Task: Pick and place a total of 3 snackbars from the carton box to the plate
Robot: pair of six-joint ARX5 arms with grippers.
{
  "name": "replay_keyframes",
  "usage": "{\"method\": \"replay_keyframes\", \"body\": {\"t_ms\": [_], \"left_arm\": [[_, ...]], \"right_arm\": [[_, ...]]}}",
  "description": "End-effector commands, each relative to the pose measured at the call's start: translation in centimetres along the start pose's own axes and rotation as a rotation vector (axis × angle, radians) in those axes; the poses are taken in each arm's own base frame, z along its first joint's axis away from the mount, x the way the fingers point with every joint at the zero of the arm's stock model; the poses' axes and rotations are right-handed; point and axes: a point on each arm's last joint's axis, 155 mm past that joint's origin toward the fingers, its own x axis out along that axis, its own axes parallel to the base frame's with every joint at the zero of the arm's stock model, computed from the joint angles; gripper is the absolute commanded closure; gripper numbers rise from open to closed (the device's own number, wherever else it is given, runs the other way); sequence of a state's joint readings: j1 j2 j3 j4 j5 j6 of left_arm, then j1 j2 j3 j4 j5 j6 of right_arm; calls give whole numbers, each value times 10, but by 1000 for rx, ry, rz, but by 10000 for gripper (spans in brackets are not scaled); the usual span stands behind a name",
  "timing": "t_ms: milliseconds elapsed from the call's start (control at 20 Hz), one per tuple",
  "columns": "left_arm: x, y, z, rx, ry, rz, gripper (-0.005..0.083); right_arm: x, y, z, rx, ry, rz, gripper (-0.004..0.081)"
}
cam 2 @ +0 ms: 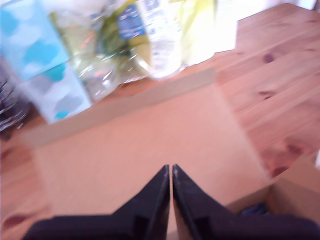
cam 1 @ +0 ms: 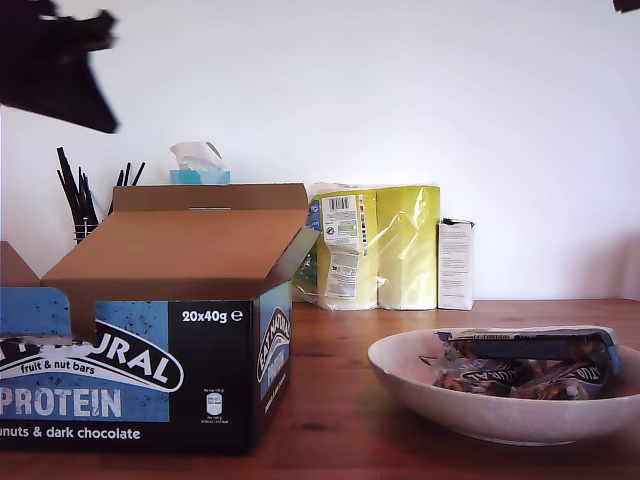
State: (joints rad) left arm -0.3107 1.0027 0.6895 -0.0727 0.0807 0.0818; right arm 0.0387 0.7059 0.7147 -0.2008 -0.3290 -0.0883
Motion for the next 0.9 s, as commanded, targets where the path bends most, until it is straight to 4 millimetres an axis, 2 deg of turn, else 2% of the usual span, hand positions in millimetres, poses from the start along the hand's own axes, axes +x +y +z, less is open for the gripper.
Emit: {"method": "replay_keyframes", "body": {"t_ms": [0,150,350,450,550,700,850], "left_arm": [[-12,7,-9,-14,-20,19,794],[-40,18,-19,-28,-84,67,794],[-70,11,-45,-75,-124,67,794],[-84,8,-40,-98,-189,65,794],[-94,5,-31,-96,-238,57,794],[-98,-5,-48,-111,-181,18,794],[-102,-12,-47,-107,-190,-7,794]], "right_arm": [[-1,5,-26,30,35,15,783],[-8,19,-44,59,43,57,783],[-24,35,-73,65,96,82,783],[-29,40,-87,80,119,78,783],[-35,44,-83,65,94,80,783],[-47,52,-83,76,83,93,783],[-60,60,-76,67,42,121,783]]}}
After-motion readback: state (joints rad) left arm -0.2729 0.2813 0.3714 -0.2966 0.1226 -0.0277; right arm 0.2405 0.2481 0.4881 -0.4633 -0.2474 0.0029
